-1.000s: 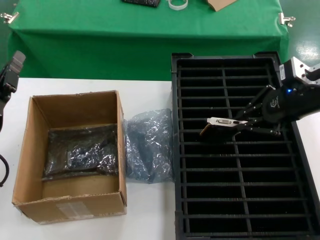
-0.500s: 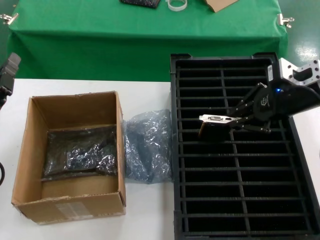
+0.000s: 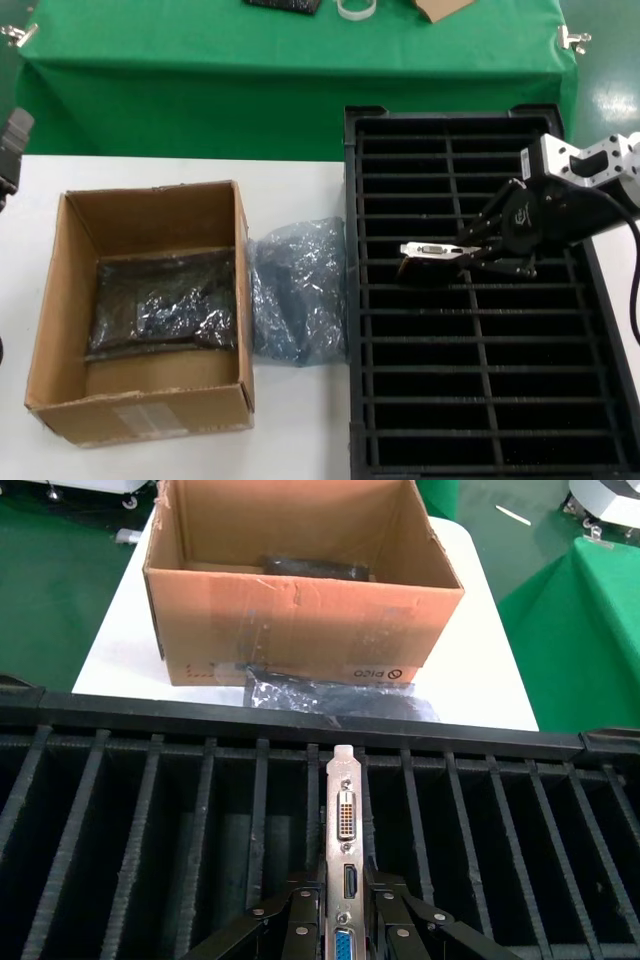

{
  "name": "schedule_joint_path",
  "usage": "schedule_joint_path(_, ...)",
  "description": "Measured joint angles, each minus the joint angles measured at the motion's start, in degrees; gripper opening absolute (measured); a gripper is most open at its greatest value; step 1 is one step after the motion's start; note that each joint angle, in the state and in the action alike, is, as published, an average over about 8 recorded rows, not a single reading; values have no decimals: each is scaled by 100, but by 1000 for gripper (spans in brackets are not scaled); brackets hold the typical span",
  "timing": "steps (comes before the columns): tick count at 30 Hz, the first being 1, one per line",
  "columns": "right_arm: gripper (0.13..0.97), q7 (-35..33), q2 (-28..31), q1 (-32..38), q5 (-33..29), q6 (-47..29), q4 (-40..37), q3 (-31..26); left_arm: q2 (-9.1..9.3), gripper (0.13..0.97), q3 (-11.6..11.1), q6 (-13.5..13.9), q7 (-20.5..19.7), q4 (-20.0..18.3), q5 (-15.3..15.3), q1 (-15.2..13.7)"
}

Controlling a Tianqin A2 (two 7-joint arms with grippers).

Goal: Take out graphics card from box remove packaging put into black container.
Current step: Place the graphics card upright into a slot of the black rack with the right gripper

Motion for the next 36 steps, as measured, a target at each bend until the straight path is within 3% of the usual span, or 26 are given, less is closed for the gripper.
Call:
schedule_joint_path(19,210,9,-52,19,-49,61,0,-46,7,138,-55,6,11,-15,22,37)
schedule_joint_path(28,292,51,-68,26,-72,83,0,-68,11,138,-45,-19,-40,29,50,23)
schedule_joint_path(36,439,92,-95,46,-104,100,0,-98,7,138,-31,-57,-114,89,78,11)
